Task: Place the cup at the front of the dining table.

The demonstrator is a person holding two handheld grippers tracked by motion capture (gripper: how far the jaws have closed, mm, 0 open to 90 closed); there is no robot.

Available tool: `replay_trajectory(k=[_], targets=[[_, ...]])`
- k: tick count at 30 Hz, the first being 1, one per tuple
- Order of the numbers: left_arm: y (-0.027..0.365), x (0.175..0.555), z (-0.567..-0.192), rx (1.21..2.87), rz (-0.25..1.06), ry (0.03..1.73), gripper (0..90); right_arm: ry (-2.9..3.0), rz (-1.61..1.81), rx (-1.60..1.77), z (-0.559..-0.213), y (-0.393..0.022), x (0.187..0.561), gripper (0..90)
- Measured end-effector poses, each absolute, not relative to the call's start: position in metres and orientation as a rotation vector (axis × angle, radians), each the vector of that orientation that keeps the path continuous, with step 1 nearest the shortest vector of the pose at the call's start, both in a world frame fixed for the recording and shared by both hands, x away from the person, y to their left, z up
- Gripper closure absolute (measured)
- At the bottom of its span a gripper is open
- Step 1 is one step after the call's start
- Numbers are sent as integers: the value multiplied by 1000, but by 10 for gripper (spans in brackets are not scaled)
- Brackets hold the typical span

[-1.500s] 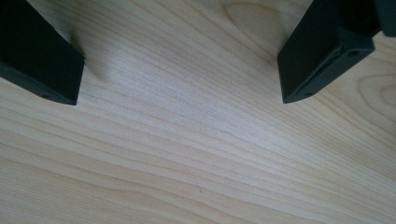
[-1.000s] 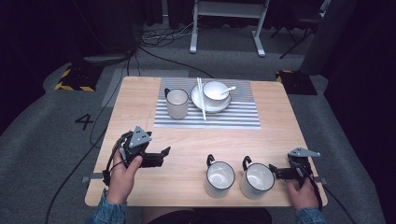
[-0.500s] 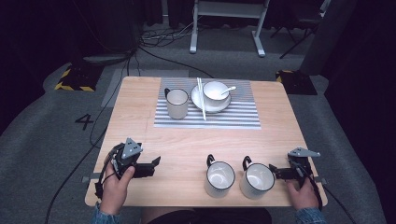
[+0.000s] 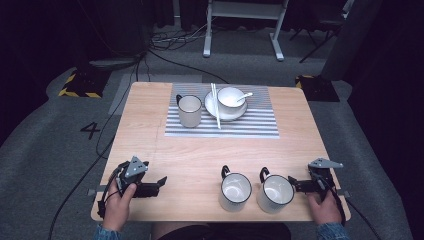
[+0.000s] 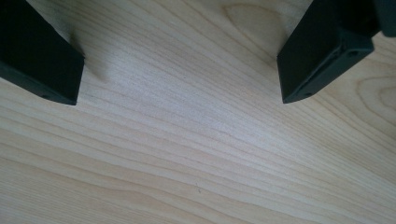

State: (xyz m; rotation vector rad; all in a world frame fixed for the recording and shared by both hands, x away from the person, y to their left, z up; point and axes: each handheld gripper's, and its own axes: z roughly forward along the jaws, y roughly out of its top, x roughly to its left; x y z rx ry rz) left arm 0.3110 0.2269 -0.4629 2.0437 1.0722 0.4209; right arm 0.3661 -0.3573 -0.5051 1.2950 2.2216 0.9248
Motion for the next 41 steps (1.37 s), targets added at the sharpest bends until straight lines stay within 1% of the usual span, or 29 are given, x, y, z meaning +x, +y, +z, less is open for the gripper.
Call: replay_trajectory(k=[3,12,13,14,17,19,21,23,28,30,32,38,41], targets=[[232,311,-472,2046,382,1082,156,2221,925,1297,-505,-357,366,7],[234,312,-496,2156,292,1164,157,2222,925,1295,-505,-357,366,6],[234,311,-497,2158,312,1153,150,2221,926,1296,-505,-357,366,7],[233,310,-497,2156,295,1146,151,2221,926,1298,-505,-357,366,6],[232,308,-497,2166,310,1140,152,2221,925,1297,-505,-357,366,7],[231,306,-499,2178,333,1117,151,2221,925,1296,-505,-357,366,7],[230,304,-502,2189,388,1090,142,2221,925,1296,-505,-357,366,6],[230,304,-503,2183,390,1086,108,2221,925,1296,-505,-357,366,7],[230,304,-503,2181,390,1091,100,2221,923,1296,-505,-357,366,7],[230,305,-504,2187,372,1094,70,2220,923,1298,-505,-357,366,6],[229,306,-504,2185,385,1102,40,2221,924,1296,-505,-357,366,6],[228,306,-504,2195,372,1103,29,2221,925,1296,-505,-357,366,6],[228,307,-504,2211,385,1090,3,2218,925,1299,-505,-357,366,6]])
